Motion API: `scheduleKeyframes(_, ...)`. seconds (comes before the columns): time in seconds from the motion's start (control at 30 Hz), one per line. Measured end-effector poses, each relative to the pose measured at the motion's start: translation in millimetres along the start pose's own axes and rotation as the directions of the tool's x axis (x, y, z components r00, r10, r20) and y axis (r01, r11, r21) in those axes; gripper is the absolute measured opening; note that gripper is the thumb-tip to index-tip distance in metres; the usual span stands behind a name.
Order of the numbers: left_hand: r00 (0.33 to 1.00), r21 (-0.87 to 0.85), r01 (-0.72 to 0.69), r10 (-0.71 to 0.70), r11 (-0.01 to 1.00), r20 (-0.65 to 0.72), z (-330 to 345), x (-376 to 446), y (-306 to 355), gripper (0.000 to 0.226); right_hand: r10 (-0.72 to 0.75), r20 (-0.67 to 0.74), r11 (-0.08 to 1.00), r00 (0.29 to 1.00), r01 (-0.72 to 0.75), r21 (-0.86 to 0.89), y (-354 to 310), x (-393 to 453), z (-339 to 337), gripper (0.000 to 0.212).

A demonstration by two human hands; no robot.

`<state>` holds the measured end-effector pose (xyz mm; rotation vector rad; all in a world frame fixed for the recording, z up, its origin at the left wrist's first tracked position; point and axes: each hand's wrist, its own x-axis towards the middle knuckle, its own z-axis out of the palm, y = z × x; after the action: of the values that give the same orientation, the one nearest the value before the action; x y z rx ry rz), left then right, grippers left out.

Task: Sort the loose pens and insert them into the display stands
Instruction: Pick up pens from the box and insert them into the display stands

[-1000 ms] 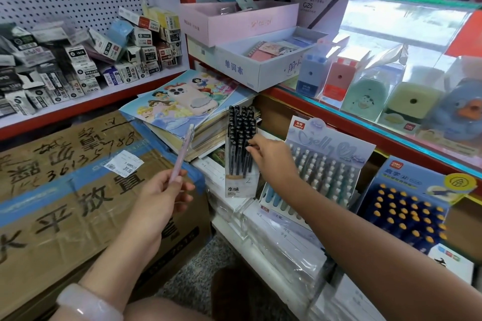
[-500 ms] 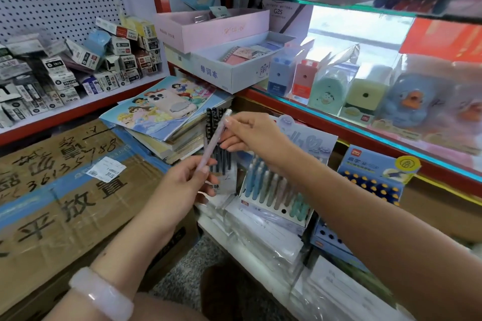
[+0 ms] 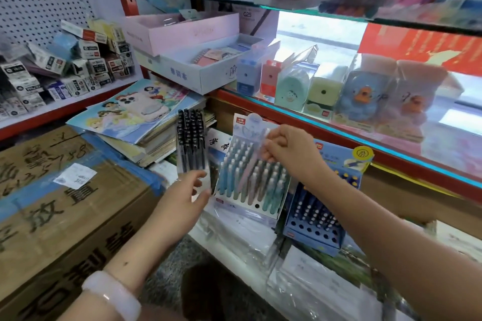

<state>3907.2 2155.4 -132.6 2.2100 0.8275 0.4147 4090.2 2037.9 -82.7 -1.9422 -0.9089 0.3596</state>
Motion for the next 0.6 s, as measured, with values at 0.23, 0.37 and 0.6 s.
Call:
scheduleKeyframes(0.23, 0.999, 0.046, 0.032, -0.03, 0.998, -0.037, 1.0, -2.0, -15.3, 0.041, -0.049, 0.019, 0.93, 0.999, 0.053, -0.365, 50.9, -27.1, 22.1, 0.019)
scheduleKeyframes(0.37, 0.999, 0.1, 0.03, -0.027, 0.995, -0.031, 0.6, -1.4, -22.1, 0.038, -0.084, 0.031, 0.92, 0.996, 0.089, -0.381, 57.1, -25.5, 28.7, 0.02)
scheduleKeyframes(0.6, 1.0, 0.106, 0.026, -0.024, 0.994, -0.017, 0.8, -2.2, -25.4, 0.036, -0.092, 0.018, 0.929, 0.996, 0.093, -0.359, 58.9, -20.3, 29.1, 0.02)
